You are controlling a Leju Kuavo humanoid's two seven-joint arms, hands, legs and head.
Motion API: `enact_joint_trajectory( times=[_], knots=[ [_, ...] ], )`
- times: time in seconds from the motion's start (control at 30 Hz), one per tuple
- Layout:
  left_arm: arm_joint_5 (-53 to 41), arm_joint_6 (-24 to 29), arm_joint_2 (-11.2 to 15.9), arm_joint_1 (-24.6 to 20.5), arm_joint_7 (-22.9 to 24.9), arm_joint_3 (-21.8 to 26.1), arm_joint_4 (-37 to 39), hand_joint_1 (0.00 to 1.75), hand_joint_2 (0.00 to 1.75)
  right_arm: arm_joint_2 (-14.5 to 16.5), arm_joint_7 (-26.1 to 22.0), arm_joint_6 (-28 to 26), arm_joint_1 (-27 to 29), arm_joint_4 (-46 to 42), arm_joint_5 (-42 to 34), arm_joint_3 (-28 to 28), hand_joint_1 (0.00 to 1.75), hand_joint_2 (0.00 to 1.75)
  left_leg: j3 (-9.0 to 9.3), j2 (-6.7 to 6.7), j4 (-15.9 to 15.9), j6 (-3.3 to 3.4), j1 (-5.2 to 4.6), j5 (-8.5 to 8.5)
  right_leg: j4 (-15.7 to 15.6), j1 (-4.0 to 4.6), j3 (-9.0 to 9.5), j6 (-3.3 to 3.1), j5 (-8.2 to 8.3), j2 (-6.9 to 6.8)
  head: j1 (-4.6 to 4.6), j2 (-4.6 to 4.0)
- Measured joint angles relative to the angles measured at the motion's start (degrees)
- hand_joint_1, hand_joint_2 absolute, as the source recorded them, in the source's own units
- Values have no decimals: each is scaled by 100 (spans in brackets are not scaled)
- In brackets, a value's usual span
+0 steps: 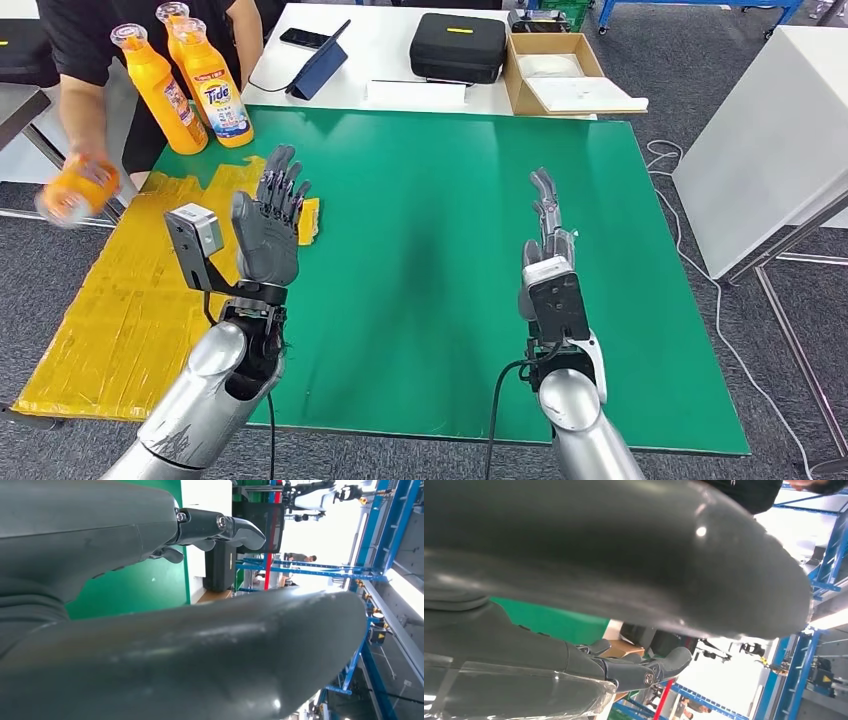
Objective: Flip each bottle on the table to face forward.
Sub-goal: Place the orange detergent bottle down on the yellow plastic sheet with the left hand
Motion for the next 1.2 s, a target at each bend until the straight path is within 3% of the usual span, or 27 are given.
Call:
enact_joint_trajectory(
  times=[0.7,1.0,1.2],
  knots=[
    [-20,33,-109,-111,-1,-56,208,0,0,43,0,-48,-44,187,-4,15,0,0,0,0,0,0,0,0,0,0,0,0,0,0,-1,0],
    [-630,295,-284,-299,-45,-24,496,0,0,27,-33,-552,5,59,114,17,0,0,0,1,1,0,-1,0,0,0,1,0,0,1,-1,0],
    [-747,107,-301,-308,-91,75,622,0,0,-9,-157,-368,-26,2,-193,80,0,0,-1,3,1,0,-1,0,0,0,1,0,0,1,-1,0]
  ],
)
